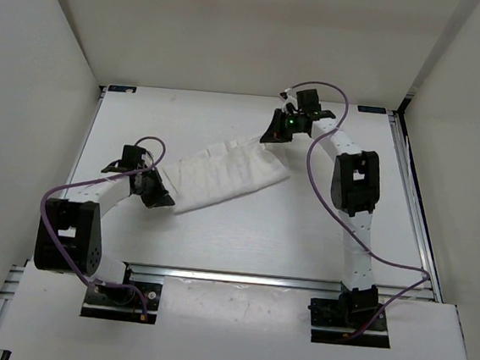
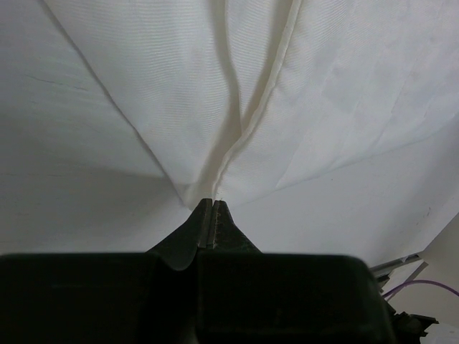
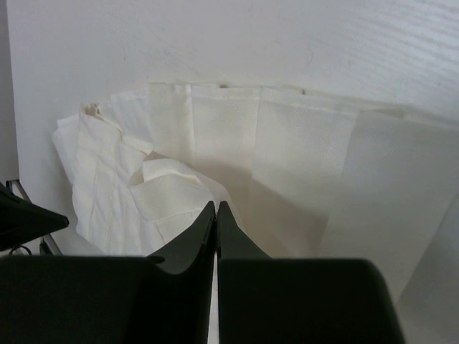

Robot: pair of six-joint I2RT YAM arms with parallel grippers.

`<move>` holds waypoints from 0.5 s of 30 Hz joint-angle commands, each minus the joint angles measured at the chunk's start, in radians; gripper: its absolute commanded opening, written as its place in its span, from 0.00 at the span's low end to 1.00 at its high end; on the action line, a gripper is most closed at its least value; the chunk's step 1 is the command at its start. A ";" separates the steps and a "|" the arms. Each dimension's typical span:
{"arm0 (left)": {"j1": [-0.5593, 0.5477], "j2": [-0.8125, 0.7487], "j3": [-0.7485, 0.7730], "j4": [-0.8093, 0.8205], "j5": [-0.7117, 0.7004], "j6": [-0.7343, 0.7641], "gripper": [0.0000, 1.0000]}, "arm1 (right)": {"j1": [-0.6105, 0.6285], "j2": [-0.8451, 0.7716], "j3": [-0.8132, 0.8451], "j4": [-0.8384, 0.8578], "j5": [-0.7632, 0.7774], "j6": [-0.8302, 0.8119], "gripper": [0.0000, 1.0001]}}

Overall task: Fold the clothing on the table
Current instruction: Fold the skirt

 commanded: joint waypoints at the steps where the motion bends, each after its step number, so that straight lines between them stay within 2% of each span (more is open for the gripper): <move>1: -0.017 -0.044 -0.002 -0.021 0.006 0.014 0.00 | -0.004 0.058 0.071 0.118 0.031 0.056 0.00; 2: -0.018 -0.049 -0.002 -0.021 0.007 0.017 0.00 | -0.008 0.067 0.086 0.127 0.025 0.076 0.02; 5: -0.027 -0.051 -0.005 -0.032 0.013 0.020 0.00 | -0.013 0.112 0.111 0.153 0.036 0.098 0.17; 6: -0.028 -0.049 -0.007 -0.027 0.017 0.021 0.00 | -0.016 0.112 0.108 0.156 0.042 0.107 0.20; 9: -0.031 -0.043 -0.005 -0.021 0.029 0.017 0.00 | -0.021 0.101 0.117 0.165 0.055 0.093 0.25; 15: -0.025 -0.041 0.015 -0.012 0.049 0.012 0.00 | -0.008 -0.026 0.151 0.104 0.168 -0.010 0.28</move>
